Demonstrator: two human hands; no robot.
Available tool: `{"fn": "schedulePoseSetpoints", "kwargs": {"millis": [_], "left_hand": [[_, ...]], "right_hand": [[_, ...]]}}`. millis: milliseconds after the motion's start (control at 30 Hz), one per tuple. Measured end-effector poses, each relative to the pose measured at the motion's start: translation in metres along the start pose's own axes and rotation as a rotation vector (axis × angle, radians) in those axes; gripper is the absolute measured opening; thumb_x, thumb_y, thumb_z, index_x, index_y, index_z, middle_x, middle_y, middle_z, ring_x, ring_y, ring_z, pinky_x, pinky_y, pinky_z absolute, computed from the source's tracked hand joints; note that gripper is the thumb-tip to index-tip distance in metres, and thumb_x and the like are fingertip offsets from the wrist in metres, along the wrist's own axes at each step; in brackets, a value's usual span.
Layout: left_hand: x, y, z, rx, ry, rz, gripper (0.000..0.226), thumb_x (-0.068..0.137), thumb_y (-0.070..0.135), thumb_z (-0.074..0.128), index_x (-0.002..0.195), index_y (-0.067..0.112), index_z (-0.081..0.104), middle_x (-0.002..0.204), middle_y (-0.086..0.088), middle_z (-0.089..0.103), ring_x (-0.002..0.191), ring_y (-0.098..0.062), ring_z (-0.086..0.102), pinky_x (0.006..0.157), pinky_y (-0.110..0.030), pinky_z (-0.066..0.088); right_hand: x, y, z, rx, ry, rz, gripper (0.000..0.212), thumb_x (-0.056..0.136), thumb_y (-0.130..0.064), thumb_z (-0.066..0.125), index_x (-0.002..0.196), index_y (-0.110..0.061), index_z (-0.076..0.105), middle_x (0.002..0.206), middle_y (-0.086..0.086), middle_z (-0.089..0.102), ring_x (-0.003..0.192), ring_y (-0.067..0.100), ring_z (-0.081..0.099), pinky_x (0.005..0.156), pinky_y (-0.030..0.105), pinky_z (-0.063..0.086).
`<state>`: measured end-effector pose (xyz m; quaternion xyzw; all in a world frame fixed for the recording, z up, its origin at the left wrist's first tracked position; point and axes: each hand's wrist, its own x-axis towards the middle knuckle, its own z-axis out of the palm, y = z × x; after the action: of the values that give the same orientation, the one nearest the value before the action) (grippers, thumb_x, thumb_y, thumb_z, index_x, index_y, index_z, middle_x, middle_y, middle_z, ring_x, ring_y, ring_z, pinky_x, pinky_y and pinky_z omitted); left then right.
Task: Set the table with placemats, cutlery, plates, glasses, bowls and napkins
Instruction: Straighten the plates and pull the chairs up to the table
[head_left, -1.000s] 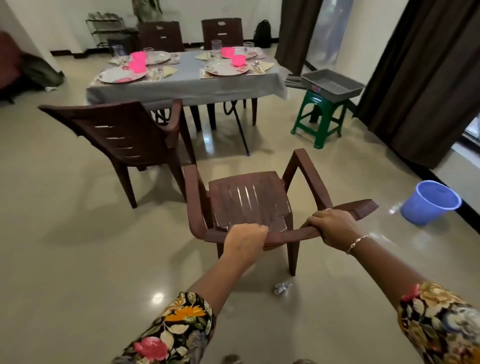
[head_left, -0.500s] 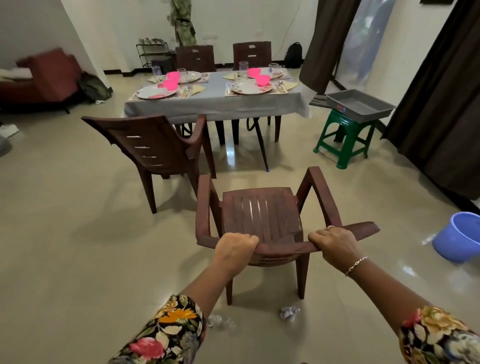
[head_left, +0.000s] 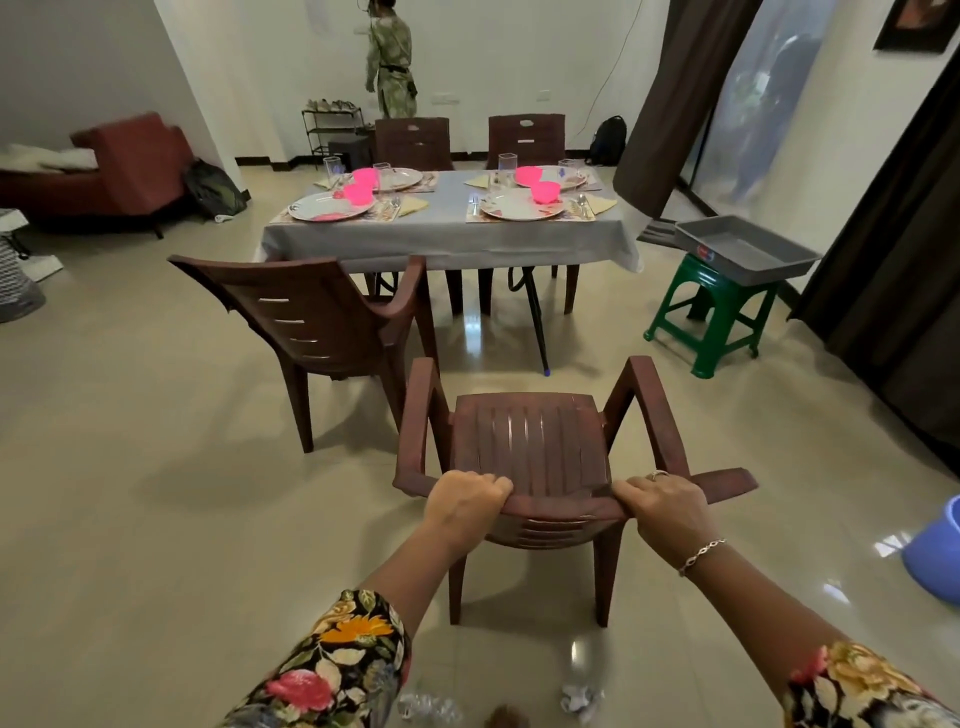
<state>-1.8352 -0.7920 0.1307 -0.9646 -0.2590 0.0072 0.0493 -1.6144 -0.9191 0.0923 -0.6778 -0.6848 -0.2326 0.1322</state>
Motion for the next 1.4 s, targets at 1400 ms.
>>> {"fn": "schedulePoseSetpoints", "kwargs": {"millis": [1400], "left_hand": [[0.421, -0.178, 0.044, 0.015, 0.152, -0.088, 0.012, 0.063, 0.017, 0.074, 0.068, 0.02, 0.064, 0.057, 0.003, 0.064, 0.05, -0.015, 0.063, 0.044, -0.023, 0.044]], "right_hand": [[0.31, 0.267, 0.224, 0.09, -0.047, -0.014, 0.034, 0.042, -0.014, 0.089, 0.067, -0.021, 0.066, 0.052, -0.004, 0.059, 0.043, 0.018, 0.054, 0.037, 0.022, 0.041]]}}
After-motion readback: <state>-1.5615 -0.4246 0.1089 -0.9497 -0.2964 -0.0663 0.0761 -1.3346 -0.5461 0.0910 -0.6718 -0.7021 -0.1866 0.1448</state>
